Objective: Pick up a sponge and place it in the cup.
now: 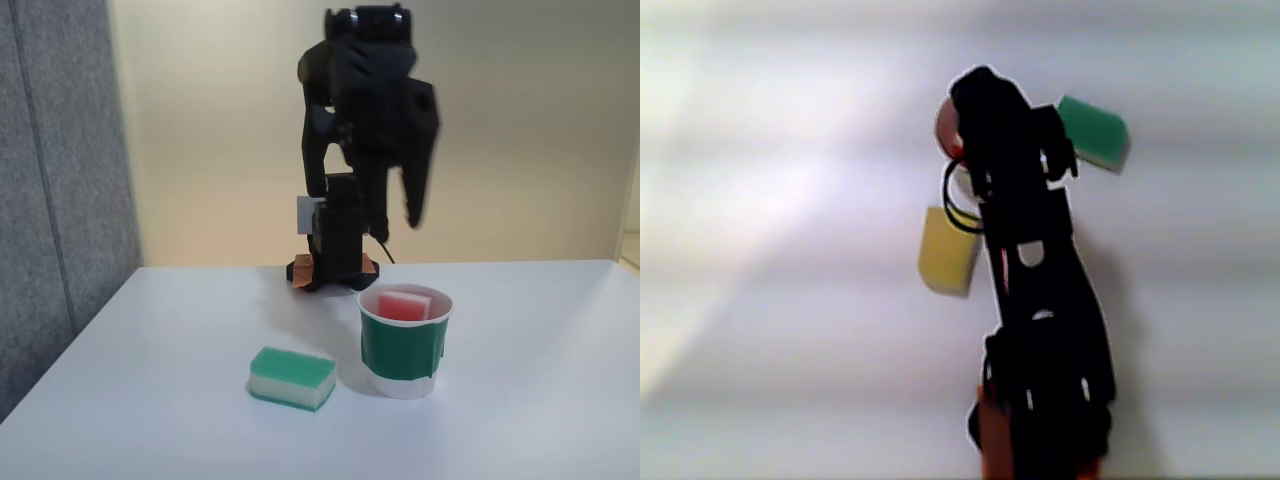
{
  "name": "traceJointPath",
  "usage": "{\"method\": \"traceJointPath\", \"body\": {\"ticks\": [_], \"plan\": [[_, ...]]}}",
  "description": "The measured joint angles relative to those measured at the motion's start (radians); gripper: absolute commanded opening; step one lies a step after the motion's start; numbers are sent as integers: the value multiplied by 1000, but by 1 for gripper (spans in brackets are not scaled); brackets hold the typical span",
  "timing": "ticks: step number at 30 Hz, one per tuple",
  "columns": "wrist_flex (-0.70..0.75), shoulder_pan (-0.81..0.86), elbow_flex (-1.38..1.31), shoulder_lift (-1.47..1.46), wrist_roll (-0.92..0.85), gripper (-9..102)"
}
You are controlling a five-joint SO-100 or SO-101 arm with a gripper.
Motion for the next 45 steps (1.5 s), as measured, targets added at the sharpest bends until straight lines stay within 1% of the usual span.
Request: {"method": "traceJointPath", "body": {"ticks": [8, 15, 20, 31, 39, 45], "plan": [[-5, 80, 144, 268, 293, 0], [18, 135, 296, 535, 442, 0], [0, 178, 440, 724, 454, 0], [-35, 198, 779, 1072, 486, 0], [-98, 232, 923, 1085, 479, 0], [-104, 242, 1054, 1078, 463, 0]]}}
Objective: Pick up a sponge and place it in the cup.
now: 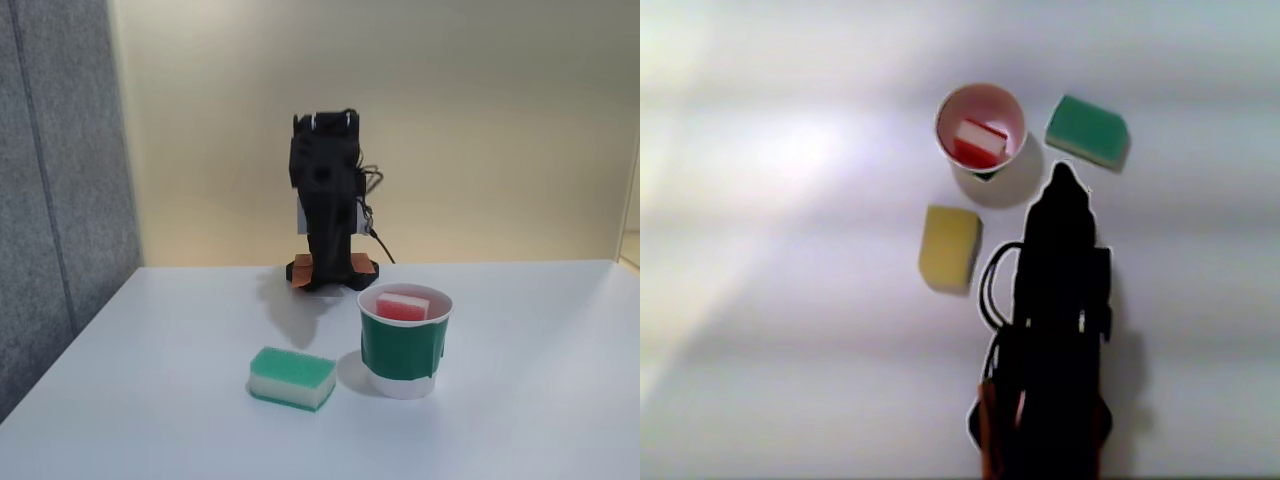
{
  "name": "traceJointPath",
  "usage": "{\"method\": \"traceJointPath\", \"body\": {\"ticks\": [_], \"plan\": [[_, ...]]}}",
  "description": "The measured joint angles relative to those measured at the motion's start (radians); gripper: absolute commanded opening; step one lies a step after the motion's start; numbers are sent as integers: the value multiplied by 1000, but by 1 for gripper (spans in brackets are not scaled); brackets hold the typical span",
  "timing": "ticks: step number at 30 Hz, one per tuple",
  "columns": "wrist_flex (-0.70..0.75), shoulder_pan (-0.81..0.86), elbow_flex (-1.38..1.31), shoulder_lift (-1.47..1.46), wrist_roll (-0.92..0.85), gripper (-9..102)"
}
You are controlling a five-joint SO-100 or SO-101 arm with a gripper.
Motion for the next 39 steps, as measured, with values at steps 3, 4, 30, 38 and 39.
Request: {"method": "traceJointPath", "body": {"ticks": [3, 4, 30, 38, 39], "plan": [[6, 12, 66, 2, -3, 0], [15, 6, 91, 12, -3, 0], [322, -49, 97, 25, -52, 0], [322, -49, 97, 25, -52, 0], [322, -49, 97, 25, -52, 0]]}}
